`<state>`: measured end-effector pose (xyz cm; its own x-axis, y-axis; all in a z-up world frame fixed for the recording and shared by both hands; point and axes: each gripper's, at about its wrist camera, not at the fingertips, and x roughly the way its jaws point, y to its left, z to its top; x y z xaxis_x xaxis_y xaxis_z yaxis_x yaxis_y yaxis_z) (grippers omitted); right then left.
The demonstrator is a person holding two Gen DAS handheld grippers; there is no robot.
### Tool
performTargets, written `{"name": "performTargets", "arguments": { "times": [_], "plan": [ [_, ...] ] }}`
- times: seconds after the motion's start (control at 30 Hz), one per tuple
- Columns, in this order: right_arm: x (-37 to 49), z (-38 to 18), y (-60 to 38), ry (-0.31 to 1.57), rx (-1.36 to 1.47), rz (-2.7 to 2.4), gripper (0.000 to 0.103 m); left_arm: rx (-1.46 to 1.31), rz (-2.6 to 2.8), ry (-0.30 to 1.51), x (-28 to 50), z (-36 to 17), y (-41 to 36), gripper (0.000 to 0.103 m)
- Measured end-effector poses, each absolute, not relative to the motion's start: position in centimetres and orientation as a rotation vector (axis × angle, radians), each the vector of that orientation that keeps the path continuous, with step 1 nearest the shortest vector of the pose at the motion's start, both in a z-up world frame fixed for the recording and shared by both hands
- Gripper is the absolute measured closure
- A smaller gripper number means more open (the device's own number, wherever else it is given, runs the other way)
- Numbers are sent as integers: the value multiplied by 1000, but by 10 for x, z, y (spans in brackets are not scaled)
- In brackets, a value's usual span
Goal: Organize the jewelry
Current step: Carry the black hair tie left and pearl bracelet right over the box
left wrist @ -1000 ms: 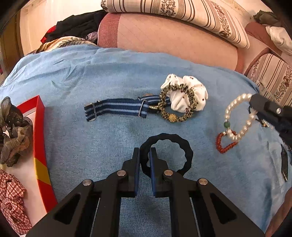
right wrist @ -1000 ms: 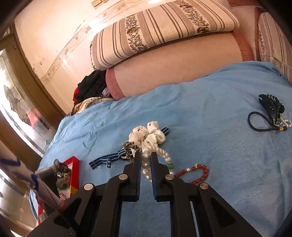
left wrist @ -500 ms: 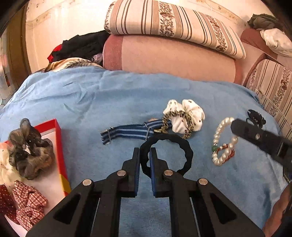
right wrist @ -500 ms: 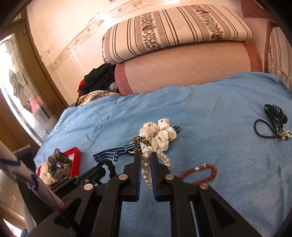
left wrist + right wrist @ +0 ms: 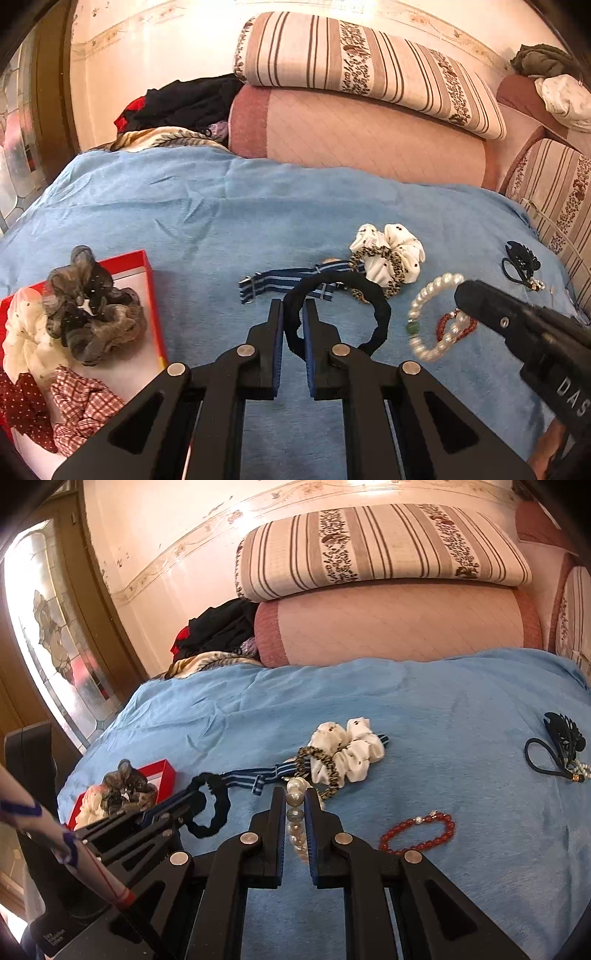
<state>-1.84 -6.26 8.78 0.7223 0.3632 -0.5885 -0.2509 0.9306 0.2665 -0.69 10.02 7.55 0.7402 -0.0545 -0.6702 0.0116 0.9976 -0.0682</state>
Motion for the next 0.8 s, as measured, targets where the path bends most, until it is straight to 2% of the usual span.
{"name": "performTargets", "arguments": {
  "times": [0.33,0.8],
  "plan": [
    [-50,98,-42,653,142,362,92,-85,4,692,-35,98,121,93],
    [-127,115,13,630,116,453,92,-120,127,647,-129,110,198,93]
  ]
}}
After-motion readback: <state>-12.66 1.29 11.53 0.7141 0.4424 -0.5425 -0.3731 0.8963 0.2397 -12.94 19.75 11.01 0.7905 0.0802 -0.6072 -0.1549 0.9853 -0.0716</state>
